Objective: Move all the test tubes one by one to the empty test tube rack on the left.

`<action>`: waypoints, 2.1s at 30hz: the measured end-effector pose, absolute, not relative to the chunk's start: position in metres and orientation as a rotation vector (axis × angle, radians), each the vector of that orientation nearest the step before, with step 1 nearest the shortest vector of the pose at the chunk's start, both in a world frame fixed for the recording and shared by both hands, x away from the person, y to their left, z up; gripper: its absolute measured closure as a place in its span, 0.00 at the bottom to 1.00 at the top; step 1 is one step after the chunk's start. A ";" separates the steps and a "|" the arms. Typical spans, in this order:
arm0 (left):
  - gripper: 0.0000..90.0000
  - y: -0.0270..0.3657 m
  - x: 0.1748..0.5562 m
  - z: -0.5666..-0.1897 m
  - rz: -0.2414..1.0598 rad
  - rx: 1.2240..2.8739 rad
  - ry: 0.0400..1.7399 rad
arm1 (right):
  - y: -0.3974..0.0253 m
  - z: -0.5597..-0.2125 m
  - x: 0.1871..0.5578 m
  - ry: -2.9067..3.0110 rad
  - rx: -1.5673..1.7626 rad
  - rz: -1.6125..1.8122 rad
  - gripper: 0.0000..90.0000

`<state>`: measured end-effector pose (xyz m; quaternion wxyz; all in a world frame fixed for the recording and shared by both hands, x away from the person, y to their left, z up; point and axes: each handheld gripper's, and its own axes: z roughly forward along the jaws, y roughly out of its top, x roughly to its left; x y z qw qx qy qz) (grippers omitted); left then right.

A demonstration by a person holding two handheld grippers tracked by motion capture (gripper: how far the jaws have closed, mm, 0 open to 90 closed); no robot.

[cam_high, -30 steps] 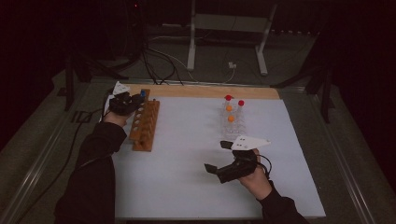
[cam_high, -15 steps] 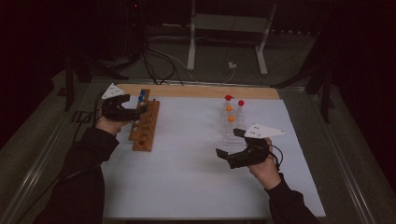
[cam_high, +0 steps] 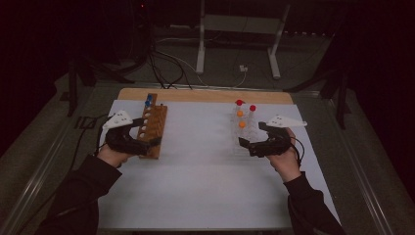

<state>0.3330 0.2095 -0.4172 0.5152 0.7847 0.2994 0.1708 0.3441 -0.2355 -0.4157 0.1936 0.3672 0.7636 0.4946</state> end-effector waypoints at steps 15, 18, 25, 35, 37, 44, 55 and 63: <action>0.03 0.190 0.290 -0.448 0.313 1.905 0.620 | -0.236 -0.438 0.369 2.153 1.128 1.252 0.15; 0.03 0.186 0.287 -0.452 0.302 1.917 0.609 | -0.236 -0.440 0.371 2.159 1.136 1.244 0.30; 0.03 0.182 0.287 -0.458 0.290 1.939 0.605 | -0.230 -0.449 0.381 2.191 1.167 1.182 0.57; 0.03 0.184 0.288 -0.458 0.292 1.936 0.611 | -0.219 -0.459 0.396 2.226 1.231 1.118 0.73; 0.03 0.183 0.288 -0.459 0.294 1.938 0.610 | -0.217 -0.460 0.397 2.231 1.225 1.105 0.75; 0.03 0.184 0.288 -0.459 0.296 1.937 0.611 | -0.215 -0.463 0.400 2.216 1.243 1.075 0.81; 0.03 0.185 0.289 -0.459 0.287 1.938 0.616 | -0.211 -0.459 0.398 2.180 1.210 1.053 0.83; 0.03 0.183 0.289 -0.455 0.278 1.937 0.608 | -0.215 -0.436 0.391 2.156 1.166 1.078 0.83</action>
